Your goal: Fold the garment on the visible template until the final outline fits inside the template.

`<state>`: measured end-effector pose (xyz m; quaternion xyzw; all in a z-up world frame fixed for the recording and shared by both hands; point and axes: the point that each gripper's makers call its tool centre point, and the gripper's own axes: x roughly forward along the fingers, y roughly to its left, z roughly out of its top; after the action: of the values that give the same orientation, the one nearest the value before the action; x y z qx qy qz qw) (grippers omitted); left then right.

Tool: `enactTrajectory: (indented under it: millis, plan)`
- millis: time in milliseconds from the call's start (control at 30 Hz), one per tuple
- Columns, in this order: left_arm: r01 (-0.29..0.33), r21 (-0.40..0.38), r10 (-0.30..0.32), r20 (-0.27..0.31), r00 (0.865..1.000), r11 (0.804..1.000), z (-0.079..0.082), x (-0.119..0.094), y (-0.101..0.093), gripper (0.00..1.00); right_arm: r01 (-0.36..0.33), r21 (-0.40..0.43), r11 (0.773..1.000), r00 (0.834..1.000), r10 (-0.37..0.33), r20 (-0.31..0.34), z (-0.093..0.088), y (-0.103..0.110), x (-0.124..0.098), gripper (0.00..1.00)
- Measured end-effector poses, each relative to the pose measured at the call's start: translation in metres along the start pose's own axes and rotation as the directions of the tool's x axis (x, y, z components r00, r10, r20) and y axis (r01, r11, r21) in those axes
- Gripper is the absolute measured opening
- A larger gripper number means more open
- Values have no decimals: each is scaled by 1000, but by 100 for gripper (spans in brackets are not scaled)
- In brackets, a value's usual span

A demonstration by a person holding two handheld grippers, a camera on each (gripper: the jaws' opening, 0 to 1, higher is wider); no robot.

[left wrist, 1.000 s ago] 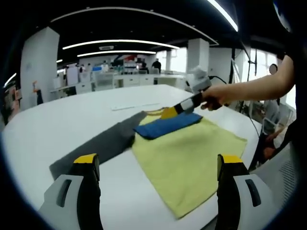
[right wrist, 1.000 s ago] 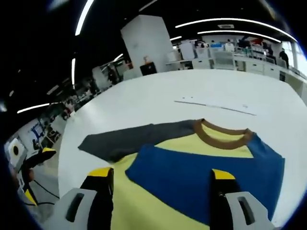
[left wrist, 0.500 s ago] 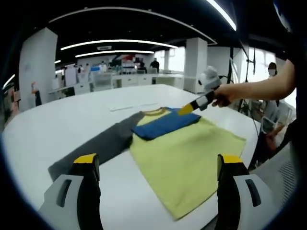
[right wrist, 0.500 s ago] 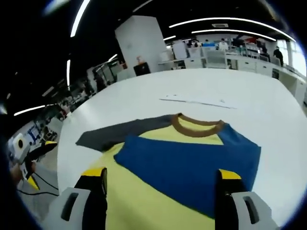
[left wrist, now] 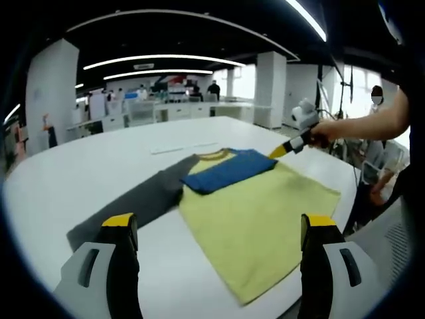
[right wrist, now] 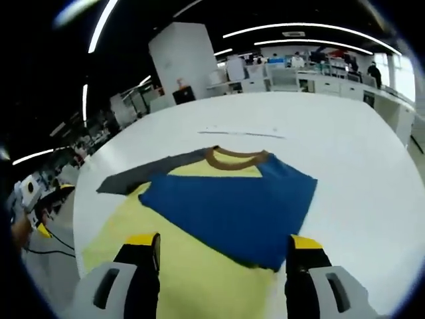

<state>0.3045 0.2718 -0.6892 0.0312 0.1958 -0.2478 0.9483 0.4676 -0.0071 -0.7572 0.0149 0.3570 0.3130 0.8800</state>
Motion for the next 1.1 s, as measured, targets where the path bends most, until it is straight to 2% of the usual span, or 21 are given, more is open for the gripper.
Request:
enactTrajectory:
  millis: [167, 300, 500, 833, 1100]
  plan:
    - [5, 3, -5, 2, 1000, 1000, 1, 1, -2, 99, 31, 2, 1000, 1000, -31, 2, -8, -15, -7, 54]
    - [6, 4, -6, 3, 1000, 1000, 2, 1, -3, 99, 50, 7, 999, 999, -50, 6, -13, -26, -13, 36]
    - [6, 5, -6, -1, 1000, 1000, 1, 1, -3, 99, 84, 9, 996, 996, -84, 8, -19, -42, -20, 21]
    - [11, 9, -11, -5, 1000, 1000, 2, 3, -4, 99, 102, -19, 995, 995, -102, -21, -29, -51, -17, 9]
    - [5, 12, -5, -13, 1000, 1000, 0, 2, -2, 99, 92, -18, 996, 995, -93, -38, -35, -51, -9, 7]
